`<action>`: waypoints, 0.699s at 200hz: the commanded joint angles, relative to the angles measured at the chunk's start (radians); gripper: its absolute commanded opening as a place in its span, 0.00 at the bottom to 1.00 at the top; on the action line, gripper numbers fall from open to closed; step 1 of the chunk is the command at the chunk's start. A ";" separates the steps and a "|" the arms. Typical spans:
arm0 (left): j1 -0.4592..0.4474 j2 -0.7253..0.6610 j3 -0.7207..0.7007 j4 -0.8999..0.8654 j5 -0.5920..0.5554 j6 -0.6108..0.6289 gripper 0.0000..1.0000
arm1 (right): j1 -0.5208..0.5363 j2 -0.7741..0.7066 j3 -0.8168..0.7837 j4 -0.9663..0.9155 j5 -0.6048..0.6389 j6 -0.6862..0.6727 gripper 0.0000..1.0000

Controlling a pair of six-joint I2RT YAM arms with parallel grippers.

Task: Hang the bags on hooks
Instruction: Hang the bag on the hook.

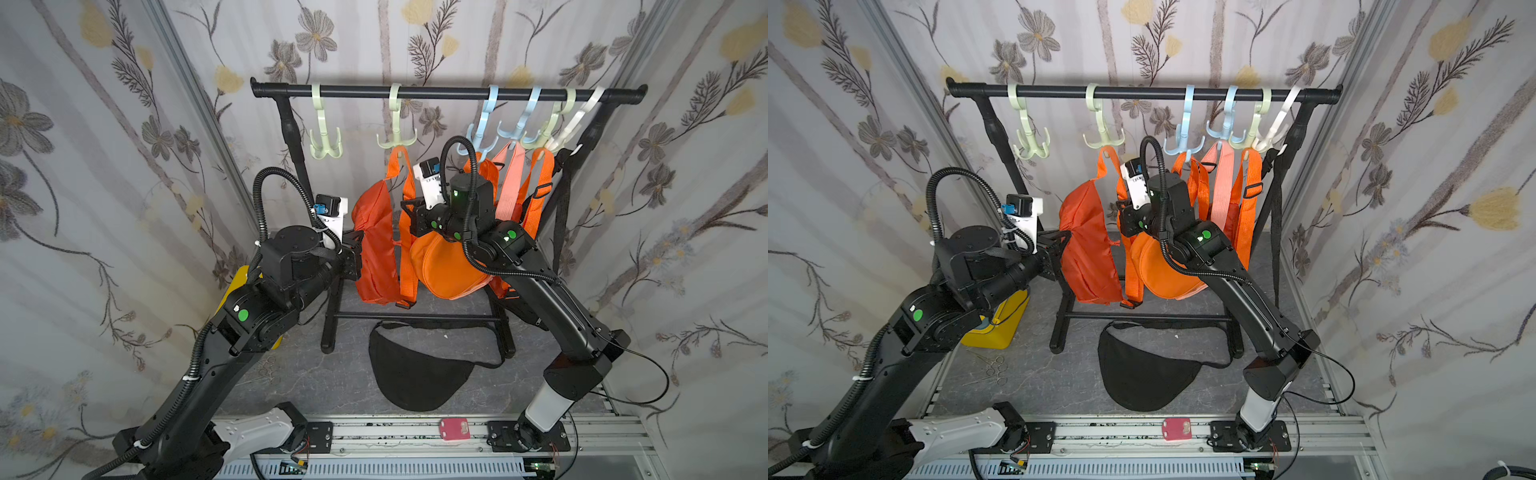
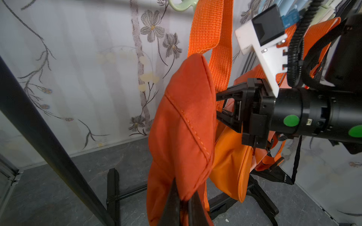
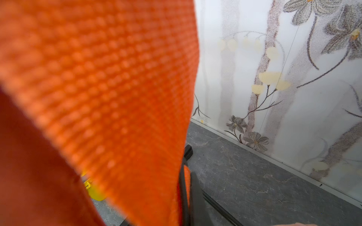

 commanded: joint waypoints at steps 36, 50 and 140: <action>0.060 0.032 -0.027 0.038 0.144 -0.033 0.00 | -0.008 -0.020 -0.013 -0.037 -0.042 -0.012 0.00; 0.069 0.046 -0.025 0.040 0.159 -0.032 0.00 | -0.013 -0.044 -0.047 -0.032 -0.024 -0.006 0.00; 0.107 0.195 0.076 0.081 0.259 -0.041 0.00 | -0.146 -0.145 -0.224 0.009 -0.071 0.058 0.00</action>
